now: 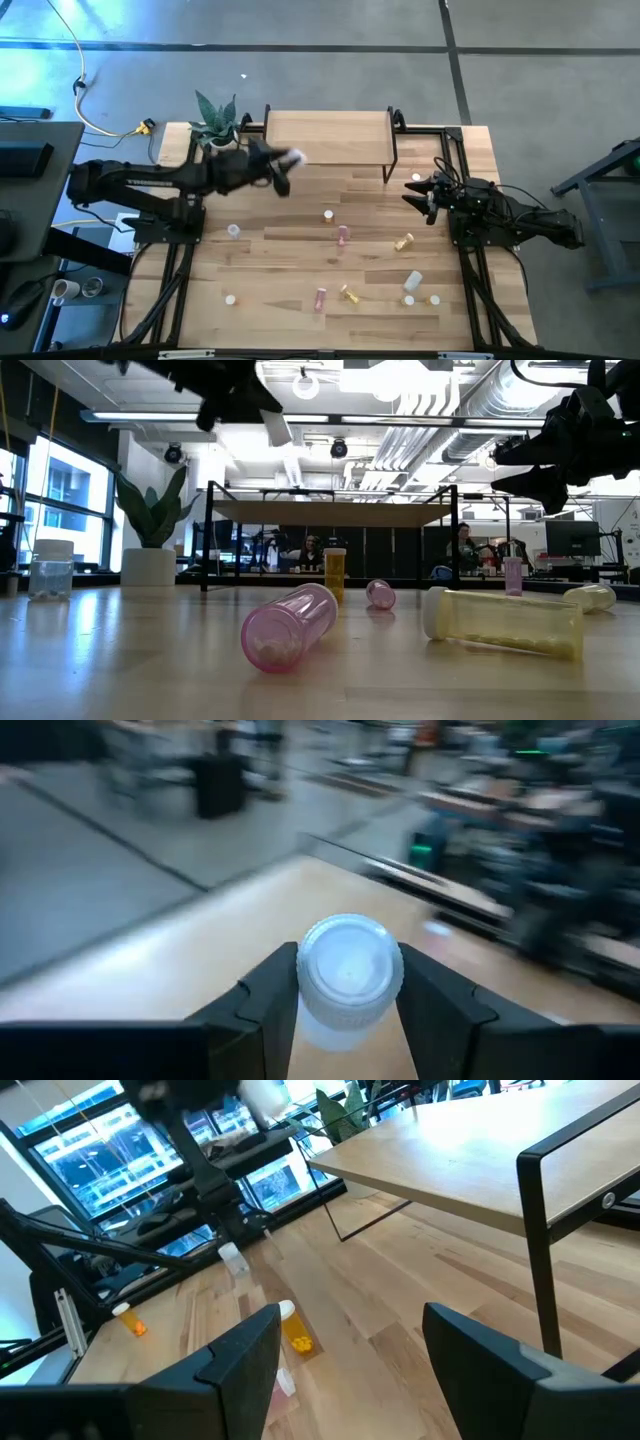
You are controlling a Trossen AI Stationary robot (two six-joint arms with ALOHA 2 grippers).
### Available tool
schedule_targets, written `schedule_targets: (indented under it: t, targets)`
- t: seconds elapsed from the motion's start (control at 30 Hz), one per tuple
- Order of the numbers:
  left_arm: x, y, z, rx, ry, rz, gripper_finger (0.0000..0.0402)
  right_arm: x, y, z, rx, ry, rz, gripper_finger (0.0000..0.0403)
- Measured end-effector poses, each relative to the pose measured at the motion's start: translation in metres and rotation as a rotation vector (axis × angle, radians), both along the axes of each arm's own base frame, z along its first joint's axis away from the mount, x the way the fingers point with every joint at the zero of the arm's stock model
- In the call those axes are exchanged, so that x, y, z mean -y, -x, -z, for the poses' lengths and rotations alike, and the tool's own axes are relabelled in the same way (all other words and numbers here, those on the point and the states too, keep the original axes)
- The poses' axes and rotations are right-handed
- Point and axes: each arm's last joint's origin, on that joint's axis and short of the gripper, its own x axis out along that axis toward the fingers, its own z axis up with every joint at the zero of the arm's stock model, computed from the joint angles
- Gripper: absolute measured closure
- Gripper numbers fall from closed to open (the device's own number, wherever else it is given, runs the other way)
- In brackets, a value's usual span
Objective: Pick and place medicine bottles onto shelf by color
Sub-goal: Put the top right white medicine bottle on the shelf
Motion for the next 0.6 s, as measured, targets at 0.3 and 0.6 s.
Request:
schedule_targets:
  t: [0.3, 0.6]
  targets:
    - [-0.064, 0.015, -0.04, -0.093, 0.029, -0.29, 0.0264, 0.0, 0.0, 0.0, 0.0, 0.0, 0.0, 0.0167]
    - [-0.101, 0.005, -0.03, -0.225, 0.128, -0.32, 0.0264, 0.0, 0.0, 0.0, 0.0, 0.0, 0.0, 0.0167]
